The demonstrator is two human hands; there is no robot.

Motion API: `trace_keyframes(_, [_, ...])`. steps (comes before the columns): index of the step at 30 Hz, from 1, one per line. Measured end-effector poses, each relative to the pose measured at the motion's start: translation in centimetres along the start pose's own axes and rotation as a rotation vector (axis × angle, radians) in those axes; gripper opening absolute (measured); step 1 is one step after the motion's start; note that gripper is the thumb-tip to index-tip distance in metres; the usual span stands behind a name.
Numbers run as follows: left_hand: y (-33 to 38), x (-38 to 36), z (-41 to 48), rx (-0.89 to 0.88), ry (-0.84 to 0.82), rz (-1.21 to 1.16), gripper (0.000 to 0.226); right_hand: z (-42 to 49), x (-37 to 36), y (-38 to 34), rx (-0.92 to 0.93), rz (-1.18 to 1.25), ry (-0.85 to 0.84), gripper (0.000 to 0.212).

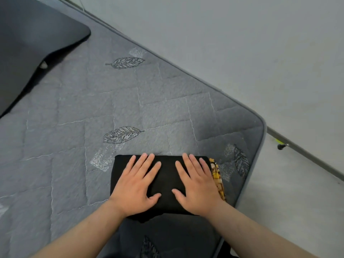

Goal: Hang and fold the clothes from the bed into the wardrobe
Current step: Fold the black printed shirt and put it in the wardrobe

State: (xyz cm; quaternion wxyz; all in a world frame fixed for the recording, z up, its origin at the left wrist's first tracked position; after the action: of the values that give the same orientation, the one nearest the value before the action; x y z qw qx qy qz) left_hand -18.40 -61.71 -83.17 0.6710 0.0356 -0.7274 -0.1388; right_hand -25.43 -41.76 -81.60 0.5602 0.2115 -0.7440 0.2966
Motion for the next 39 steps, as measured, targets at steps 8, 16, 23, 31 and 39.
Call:
trace_keyframes(8, [-1.7, -5.7, 1.2, 0.117, -0.247, 0.016, 0.108, 2.5, -4.9, 2.0, -0.012, 0.003, -0.115, 0.088])
trace_keyframes(16, [-2.5, -7.8, 1.8, 0.114, -0.229, -0.038, 0.105, 3.5, -6.9, 2.7, -0.014, 0.026, -0.177, 0.093])
trace_keyframes(23, [-2.9, -9.1, 2.1, 0.107, -0.23, -0.033, 0.103, 4.0, -8.2, 3.7, 0.02, 0.075, -0.168, 0.095])
trace_keyframes(31, [-3.0, -10.4, 1.9, 0.083, -0.134, 0.004, 0.106, 4.2, -9.0, 4.4, 0.082, 0.075, -0.131, 0.095])
trace_keyframes(39, [-2.8, -10.8, 1.7, 0.076, -0.068, 0.023, 0.119, 4.3, -9.4, 4.6, 0.112, 0.06, -0.099, 0.095])
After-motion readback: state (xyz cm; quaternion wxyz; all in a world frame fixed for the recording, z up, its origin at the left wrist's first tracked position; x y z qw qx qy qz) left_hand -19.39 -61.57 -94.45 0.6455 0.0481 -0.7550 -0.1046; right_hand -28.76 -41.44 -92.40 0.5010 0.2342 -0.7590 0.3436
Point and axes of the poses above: each hand's wrist, its own z-axis towards the middle knuckle, its own x-axis out of the back of the hand, y = z × x, the point moved 2 cm from there along z, towards the middle knuckle, and after that the axes turned 2 degrees about y, right-handed, at the moved point
